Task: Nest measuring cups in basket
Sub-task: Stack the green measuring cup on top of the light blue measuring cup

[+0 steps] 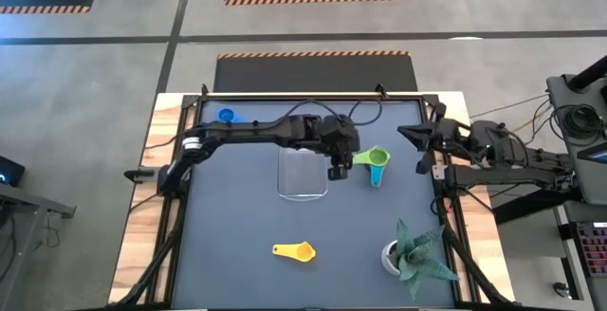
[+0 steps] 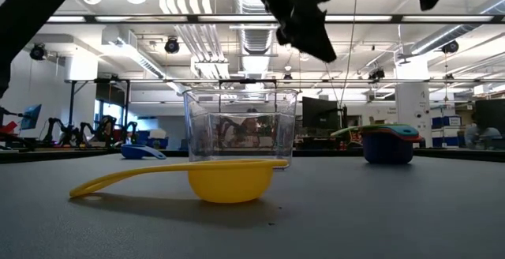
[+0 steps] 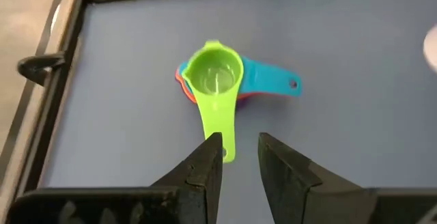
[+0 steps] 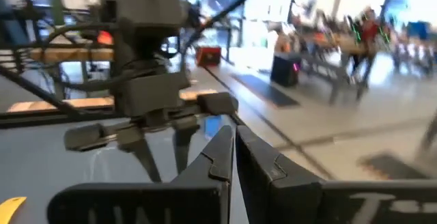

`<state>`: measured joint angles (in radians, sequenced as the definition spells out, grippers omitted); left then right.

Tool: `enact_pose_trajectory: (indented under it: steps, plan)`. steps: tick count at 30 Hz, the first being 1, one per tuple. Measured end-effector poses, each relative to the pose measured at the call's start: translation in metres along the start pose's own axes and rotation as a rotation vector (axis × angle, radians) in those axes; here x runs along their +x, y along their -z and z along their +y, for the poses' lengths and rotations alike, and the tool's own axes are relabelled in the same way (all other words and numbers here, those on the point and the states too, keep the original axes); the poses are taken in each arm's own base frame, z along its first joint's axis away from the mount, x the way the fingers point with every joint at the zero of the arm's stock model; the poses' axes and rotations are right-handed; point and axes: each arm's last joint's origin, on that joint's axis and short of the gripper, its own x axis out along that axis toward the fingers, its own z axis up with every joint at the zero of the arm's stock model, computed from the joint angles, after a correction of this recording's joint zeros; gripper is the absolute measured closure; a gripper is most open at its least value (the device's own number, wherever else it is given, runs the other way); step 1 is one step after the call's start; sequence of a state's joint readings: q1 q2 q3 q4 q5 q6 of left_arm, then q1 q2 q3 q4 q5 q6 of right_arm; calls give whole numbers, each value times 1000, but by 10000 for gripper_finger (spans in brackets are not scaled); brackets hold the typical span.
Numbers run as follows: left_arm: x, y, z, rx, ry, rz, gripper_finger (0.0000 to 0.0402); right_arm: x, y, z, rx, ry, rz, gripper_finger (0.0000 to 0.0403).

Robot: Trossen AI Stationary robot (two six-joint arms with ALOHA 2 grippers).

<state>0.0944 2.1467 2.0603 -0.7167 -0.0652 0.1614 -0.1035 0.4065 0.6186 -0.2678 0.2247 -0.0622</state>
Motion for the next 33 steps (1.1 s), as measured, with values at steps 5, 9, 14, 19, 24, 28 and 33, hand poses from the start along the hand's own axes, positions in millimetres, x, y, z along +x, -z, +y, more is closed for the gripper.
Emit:
enact_pose_trajectory:
  steps: [5,9,14,19,24,28,33]
  plan:
    - [17,14,-4,26,17,-52,325,0,11,0,124,14,108,394]
    - [31,22,-6,12,10,-86,325,-1,17,0,184,32,173,394]
    - [36,26,-7,-12,5,-106,325,2,21,-1,226,108,215,394]
    - [20,18,-10,-22,-30,-139,325,23,25,2,212,133,344,394]
    - [-1,21,-16,-16,-64,-186,325,41,15,2,186,149,450,394]
    - [-31,33,-20,-29,-67,-289,325,51,5,-1,164,165,511,394]
    - [-65,55,-25,-61,-66,-414,325,70,-5,-7,157,163,594,394]
